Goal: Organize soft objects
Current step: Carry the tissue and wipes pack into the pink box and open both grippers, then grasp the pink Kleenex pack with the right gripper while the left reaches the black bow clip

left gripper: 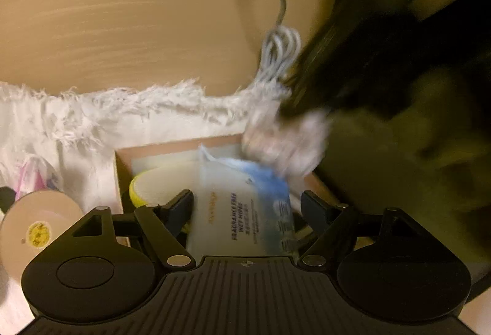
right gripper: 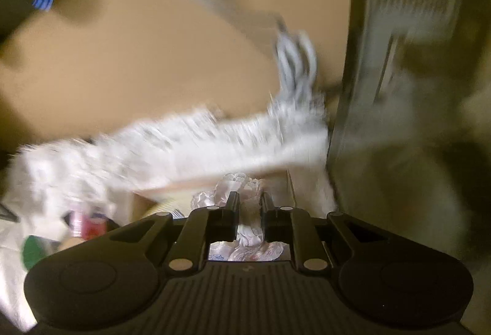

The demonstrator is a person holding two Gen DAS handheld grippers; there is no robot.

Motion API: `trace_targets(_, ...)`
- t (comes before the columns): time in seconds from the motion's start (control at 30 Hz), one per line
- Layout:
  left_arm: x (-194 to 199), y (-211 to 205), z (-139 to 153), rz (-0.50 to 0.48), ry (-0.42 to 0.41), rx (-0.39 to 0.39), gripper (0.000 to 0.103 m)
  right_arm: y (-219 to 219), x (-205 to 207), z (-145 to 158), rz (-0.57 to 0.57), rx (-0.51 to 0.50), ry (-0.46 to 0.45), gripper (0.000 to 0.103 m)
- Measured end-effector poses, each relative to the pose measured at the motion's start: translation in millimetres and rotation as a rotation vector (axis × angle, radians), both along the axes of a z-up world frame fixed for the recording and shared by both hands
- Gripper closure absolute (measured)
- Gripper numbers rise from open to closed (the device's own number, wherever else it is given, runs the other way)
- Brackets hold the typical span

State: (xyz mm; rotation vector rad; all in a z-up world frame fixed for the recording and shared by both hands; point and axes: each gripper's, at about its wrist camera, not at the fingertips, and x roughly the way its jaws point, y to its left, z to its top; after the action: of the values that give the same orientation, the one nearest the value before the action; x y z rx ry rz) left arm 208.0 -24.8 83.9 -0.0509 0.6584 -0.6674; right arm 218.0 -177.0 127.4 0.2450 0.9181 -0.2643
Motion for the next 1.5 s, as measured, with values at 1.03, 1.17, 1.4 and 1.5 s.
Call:
trace_targets(1.03,-125.5,282.4,-25.1,0.443,0.164,-0.039,0.033,203.4,56.1,-12.6,0.295,0.093,0.044,0.034)
trace_targets(1.17,-132.0,305.6,-33.4,0.446,0.186,-0.066,0.033,234.4,93.0,-50.7,0.246,-0.016,0.147,0.036)
trace_targets(1.4,-132.7,336.7,-42.2,0.444,0.190,-0.110,0.033,236.5,90.8,-45.7,0.256,-0.007,0.131,0.085)
trace_targets(1.5,-118.5,338.1,-32.7,0.424,0.155,-0.098,0.033,233.3,53.4,-12.4,0.309,0.067,0.055,0.085)
